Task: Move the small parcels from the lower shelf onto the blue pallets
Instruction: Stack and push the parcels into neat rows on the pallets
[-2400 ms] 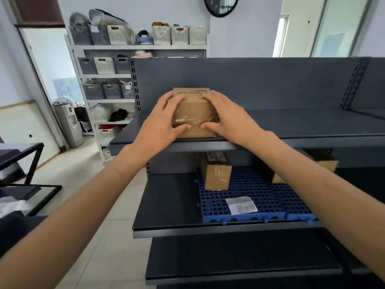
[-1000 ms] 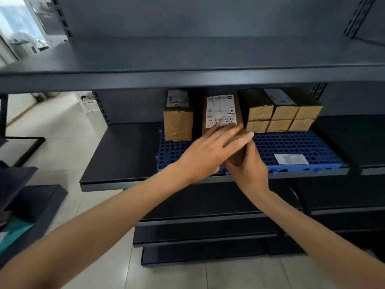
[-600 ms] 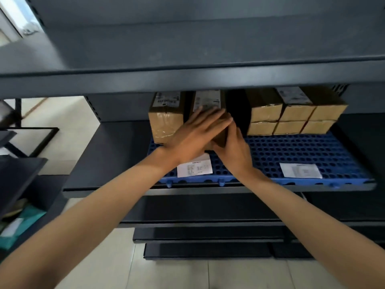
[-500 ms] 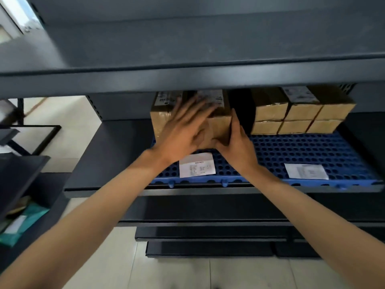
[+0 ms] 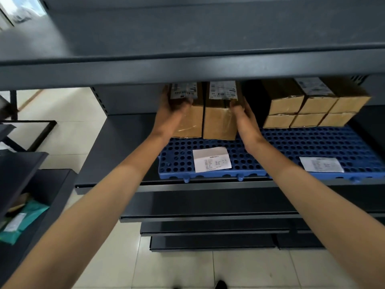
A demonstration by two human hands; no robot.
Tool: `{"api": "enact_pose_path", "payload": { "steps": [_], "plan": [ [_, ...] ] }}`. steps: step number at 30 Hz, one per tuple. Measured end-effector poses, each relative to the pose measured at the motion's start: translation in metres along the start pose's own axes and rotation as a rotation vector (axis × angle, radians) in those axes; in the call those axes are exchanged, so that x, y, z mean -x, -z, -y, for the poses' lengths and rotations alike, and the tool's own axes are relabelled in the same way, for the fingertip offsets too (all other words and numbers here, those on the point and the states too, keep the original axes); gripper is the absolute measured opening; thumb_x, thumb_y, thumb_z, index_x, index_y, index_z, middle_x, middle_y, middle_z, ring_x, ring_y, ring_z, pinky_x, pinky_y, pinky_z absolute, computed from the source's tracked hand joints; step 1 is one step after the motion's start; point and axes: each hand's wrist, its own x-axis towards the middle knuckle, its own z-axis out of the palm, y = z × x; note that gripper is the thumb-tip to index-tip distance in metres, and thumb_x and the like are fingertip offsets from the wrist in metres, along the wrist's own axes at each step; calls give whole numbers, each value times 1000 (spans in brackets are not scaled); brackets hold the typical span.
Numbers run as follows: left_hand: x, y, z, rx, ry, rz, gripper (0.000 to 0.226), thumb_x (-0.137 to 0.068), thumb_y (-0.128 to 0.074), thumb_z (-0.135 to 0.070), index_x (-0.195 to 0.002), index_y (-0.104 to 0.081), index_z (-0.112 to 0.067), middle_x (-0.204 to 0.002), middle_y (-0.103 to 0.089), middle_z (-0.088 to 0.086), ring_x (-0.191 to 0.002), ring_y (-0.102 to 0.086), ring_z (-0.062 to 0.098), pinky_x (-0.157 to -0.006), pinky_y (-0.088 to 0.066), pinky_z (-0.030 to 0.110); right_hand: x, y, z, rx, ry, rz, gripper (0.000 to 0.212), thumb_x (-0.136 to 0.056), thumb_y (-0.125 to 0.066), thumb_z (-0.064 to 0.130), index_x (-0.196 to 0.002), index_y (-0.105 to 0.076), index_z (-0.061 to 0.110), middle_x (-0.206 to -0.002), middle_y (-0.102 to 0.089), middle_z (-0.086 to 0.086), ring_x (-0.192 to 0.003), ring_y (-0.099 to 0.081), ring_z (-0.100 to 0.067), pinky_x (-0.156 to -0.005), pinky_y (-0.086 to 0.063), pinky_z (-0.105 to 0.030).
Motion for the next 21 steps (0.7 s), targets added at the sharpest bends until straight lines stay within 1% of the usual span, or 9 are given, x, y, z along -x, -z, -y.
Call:
{"api": "enact_pose_path", "payload": {
  "steps": [1,2,4,5,7,11,14,18,21],
  "plan": [
    [-1,-2,0,-6,-5,-12,65,-91,-65,-31,-144,-29,-24,-122,-50,-19,-100,-52,-17,-82,-43,1,0,-2,2,-11,-16,-15,46,-93,-52,44,-138,-46,41,-107,-61,28,-98,-56,11,-87,-41,-24],
    [-1,-3,-1,-12,-4,-15,61,-91,-65,-27,-142,-34,-23,-122,-53,-15,-104,-54,-10,-88,-45,7,-1,-3,3,-22,-32,-27,45,-92,-52,43,-137,-48,41,-108,-63,24,-102,-56,4,-89,-42,-28],
    [0,-3,-2,-8,-7,-6,57,-90,-66,-25,-140,-38,-22,-128,-56,-7,-116,-54,4,-103,-45,22,-2,-1,7,-34,-60,-27,47,-90,-53,43,-136,-49,38,-115,-65,13,-108,-58,-7,-96,-45,-36],
    [1,-2,-1,8,-17,6,56,-90,-66,-24,-140,-39,-21,-131,-56,-4,-120,-53,7,-106,-43,25,-2,1,8,-32,-67,-16,47,-90,-53,44,-136,-49,38,-119,-64,9,-111,-57,-11,-99,-45,-39],
    [4,-2,-1,22,-40,20,57,-90,-67,-25,-140,-40,-19,-131,-57,-3,-121,-53,7,-107,-43,25,-2,5,9,-33,-58,-1,47,-90,-53,44,-136,-49,37,-124,-64,6,-114,-58,-13,-99,-45,-40],
    [6,-4,2,10,-41,25,56,-88,-68,-35,-137,-43,-27,-124,-59,-14,-116,-55,0,-105,-43,23,0,6,5,-61,-40,-42,44,-91,-51,41,-135,-51,34,-116,-67,8,-105,-62,-8,-80,-48,-28],
    [6,-6,4,23,-29,19,59,-87,-69,-36,-139,-41,-27,-127,-59,-11,-119,-54,2,-107,-42,25,1,5,6,-36,-30,-58,45,-91,-50,43,-134,-49,31,-109,-65,15,-98,-60,-1,-72,-45,-21],
    [7,-5,6,40,-21,21,63,-88,-68,-37,-142,-38,-26,-124,-59,-15,-115,-55,-2,-103,-43,20,-2,5,7,-14,-35,-42,49,-90,-52,47,-136,-40,32,-107,-59,15,-97,-56,-1,-70,-42,-21],
    [9,-4,6,2,-13,28,58,-88,-66,-43,-138,-39,-31,-118,-56,-23,-107,-53,-12,-93,-42,12,-3,7,8,19,-46,-9,49,-91,-52,48,-136,-41,33,-107,-59,15,-99,-55,-3,-73,-41,-23]
  ]
}}
